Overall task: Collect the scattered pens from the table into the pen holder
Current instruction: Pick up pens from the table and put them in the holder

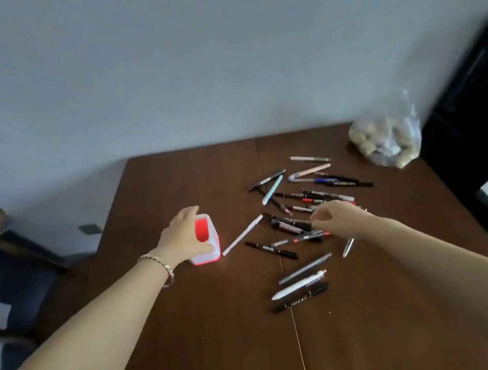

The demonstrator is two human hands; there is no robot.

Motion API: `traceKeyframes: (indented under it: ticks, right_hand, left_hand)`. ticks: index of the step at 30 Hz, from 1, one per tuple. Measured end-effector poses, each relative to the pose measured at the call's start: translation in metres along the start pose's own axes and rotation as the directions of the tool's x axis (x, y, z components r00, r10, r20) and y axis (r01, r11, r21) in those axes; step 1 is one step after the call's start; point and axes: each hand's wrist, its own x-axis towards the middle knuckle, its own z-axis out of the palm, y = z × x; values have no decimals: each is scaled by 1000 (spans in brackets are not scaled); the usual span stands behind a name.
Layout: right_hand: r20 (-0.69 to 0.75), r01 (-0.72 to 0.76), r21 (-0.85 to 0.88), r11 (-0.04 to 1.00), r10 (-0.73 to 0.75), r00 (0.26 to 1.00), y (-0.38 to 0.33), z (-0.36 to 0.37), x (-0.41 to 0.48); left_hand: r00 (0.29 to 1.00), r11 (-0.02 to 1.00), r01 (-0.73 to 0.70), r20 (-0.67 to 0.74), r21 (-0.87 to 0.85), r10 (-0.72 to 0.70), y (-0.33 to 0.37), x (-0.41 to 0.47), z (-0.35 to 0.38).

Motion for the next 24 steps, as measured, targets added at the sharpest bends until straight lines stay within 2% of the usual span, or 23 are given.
traceKeyframes:
  ticks: [5, 10, 17, 19, 22, 24]
  right_hand:
    - [83, -62, 17, 998, 60, 995, 25, 27, 2]
    - [92, -84, -5, 996, 84, 992, 50, 49, 11]
    - [110, -42, -290, 956, 77, 991, 74, 94, 30]
    - [152, -26, -350, 936, 84, 985, 73, 105, 36]
    - [168, 9, -419, 908, 68, 983, 74, 116, 44]
    - [131, 88, -531, 843, -20, 991, 72, 124, 45]
  left_hand:
    - [993, 989, 89, 68, 115, -98, -34, 24, 16]
    - [996, 994, 80, -37, -69, -82, -48, 32, 31]
    - [973, 921, -15, -219, -389, -77, -28, -29, 66]
    - [974, 891, -12, -207, -454, -92, -23, -57, 84]
    - [984, 896, -16, -164, -443, -63, -19, -83, 108]
    - [987, 900, 1, -144, -436, -72, -15, -91, 116]
